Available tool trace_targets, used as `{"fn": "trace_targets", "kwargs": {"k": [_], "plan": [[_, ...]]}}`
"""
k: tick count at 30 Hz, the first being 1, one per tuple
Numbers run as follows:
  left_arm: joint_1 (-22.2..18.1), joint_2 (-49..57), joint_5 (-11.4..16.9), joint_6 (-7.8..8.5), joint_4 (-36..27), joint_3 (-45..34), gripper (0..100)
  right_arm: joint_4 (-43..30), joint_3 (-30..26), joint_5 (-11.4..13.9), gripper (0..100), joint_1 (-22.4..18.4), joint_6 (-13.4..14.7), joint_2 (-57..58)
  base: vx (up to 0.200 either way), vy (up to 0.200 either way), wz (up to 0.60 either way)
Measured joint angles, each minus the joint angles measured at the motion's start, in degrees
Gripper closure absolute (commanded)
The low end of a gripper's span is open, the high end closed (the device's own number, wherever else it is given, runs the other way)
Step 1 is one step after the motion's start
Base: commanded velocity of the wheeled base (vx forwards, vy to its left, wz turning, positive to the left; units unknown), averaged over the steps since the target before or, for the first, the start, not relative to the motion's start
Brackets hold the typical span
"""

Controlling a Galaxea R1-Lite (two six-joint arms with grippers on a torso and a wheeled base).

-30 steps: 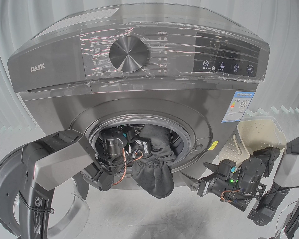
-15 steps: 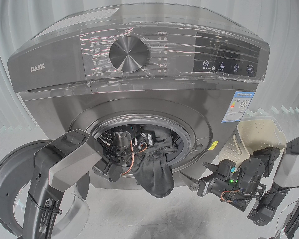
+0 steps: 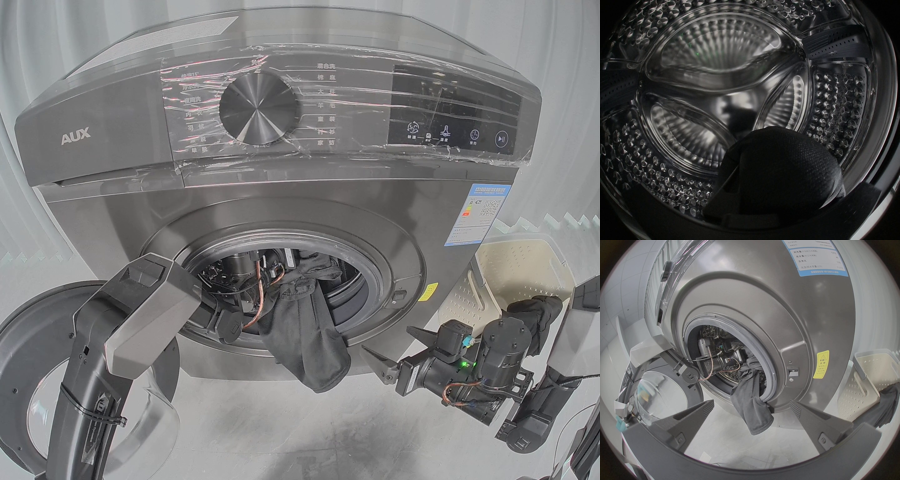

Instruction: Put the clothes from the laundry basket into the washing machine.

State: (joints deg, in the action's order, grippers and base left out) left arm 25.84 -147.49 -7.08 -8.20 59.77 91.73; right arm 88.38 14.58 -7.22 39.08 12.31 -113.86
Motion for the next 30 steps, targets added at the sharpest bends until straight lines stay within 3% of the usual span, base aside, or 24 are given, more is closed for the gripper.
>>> {"fn": "trace_targets", "kwargs": {"k": [5,6,14,22,27,30], "plan": [[-0.6,0.0,0.0,-0.05,0.1,-0.5,100,0.0,0.0,0.0,0,0.0,0.0,0.0,0.000,0.000,0.00],[-0.8,0.0,0.0,-0.05,0.3,-0.9,0,0.0,0.0,0.0,0,0.0,0.0,0.0,0.000,0.000,0.00],[-0.5,1.9,0.6,-0.13,0.6,-6.7,0,0.0,0.0,0.0,0,0.0,0.0,0.0,0.000,0.000,0.00],[1.8,6.8,4.1,0.22,0.1,-18.7,0,0.0,0.0,0.0,0,0.0,0.0,0.0,0.000,0.000,0.00],[4.1,9.4,7.0,2.68,-0.1,-25.7,0,0.0,0.0,0.0,0,0.2,0.0,-0.1,0.000,0.000,0.00],[5.2,10.3,8.6,3.36,-0.2,-27.8,0,0.0,0.0,-0.1,0,0.4,0.0,-0.1,0.000,0.000,0.00]]}}
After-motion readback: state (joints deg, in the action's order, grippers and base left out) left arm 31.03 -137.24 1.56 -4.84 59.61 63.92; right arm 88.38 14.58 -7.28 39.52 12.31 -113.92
